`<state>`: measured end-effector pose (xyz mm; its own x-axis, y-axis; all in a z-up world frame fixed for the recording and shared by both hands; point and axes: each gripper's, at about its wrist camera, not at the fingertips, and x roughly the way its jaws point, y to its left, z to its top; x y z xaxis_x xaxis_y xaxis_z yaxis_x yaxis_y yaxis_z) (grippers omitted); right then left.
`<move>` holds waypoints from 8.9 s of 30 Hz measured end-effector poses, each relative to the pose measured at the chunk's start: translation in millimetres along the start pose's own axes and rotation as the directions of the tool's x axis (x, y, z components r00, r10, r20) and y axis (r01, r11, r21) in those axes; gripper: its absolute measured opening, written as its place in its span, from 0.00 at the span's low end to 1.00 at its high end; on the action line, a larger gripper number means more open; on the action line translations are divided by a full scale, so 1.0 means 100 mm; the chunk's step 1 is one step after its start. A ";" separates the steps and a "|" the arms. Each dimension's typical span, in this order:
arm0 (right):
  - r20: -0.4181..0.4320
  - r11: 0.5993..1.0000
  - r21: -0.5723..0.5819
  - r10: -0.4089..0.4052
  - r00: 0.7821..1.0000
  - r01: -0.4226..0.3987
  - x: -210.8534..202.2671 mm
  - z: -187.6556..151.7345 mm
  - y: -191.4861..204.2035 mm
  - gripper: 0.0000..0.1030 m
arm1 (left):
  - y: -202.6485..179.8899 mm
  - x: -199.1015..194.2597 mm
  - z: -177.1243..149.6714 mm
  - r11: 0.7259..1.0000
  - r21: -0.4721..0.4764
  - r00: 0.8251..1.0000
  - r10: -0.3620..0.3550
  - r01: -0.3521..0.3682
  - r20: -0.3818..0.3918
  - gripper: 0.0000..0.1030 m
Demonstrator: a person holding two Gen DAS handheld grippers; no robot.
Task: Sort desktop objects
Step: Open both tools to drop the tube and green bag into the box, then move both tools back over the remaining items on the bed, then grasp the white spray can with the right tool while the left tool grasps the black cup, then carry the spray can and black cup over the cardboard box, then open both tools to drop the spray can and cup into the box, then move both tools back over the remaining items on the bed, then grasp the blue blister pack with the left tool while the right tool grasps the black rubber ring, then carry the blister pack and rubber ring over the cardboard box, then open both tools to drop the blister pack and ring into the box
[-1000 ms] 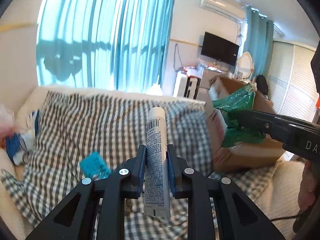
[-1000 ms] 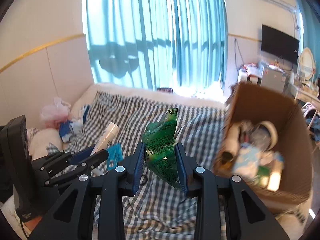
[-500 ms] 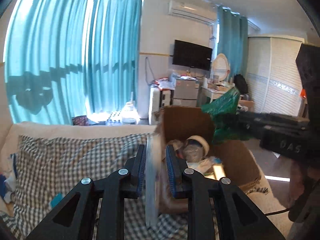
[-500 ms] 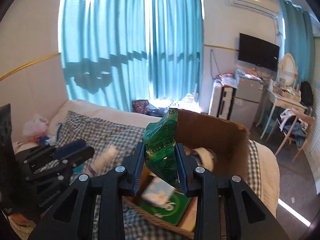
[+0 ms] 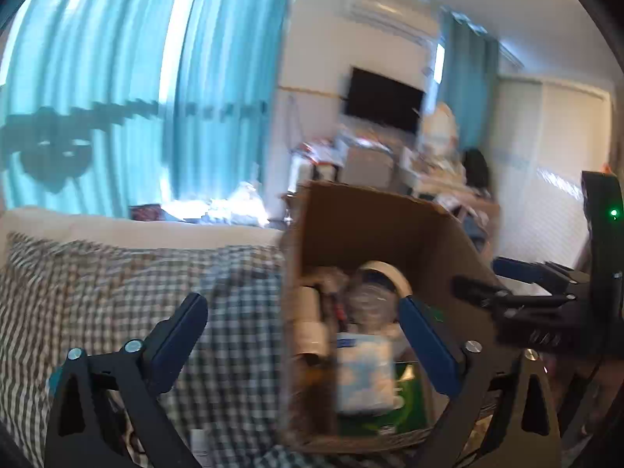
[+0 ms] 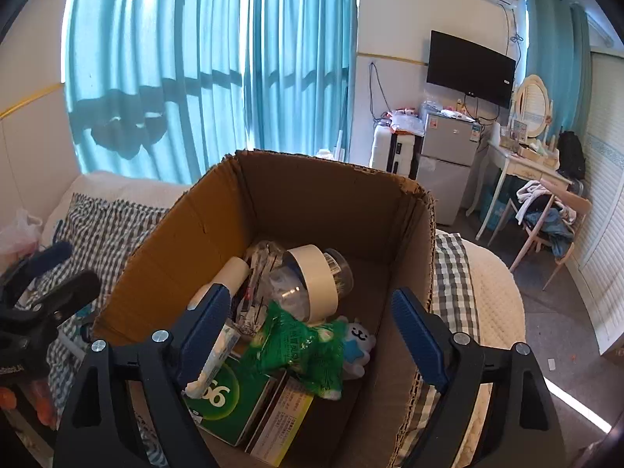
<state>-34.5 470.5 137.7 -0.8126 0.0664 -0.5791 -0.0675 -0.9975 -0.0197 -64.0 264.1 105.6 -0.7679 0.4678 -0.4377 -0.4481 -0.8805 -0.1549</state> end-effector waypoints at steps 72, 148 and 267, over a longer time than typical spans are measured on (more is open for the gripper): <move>-0.303 0.972 -0.114 0.163 0.939 -0.206 0.96 -1.17 2.50 0.23 | 2.04 -0.13 -1.35 0.962 0.042 0.950 0.272 -0.268 -0.155 0.49; -0.082 0.939 -0.160 0.294 0.952 -0.304 -0.15 -0.18 2.38 0.69 | 2.40 -1.43 -0.46 0.899 -0.057 0.893 0.421 -0.434 -0.157 1.00; 0.004 0.990 0.102 0.098 0.995 -0.098 0.01 0.40 -0.29 0.54 | -0.37 0.36 0.28 0.997 0.049 0.996 0.070 -0.067 -0.051 1.00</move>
<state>-56.3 500.0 170.6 -0.8175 -0.0316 -0.5751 -0.0463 -0.9917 0.1203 -88.2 315.4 120.5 -0.7729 0.4010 -0.4918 -0.4176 -0.9050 -0.0815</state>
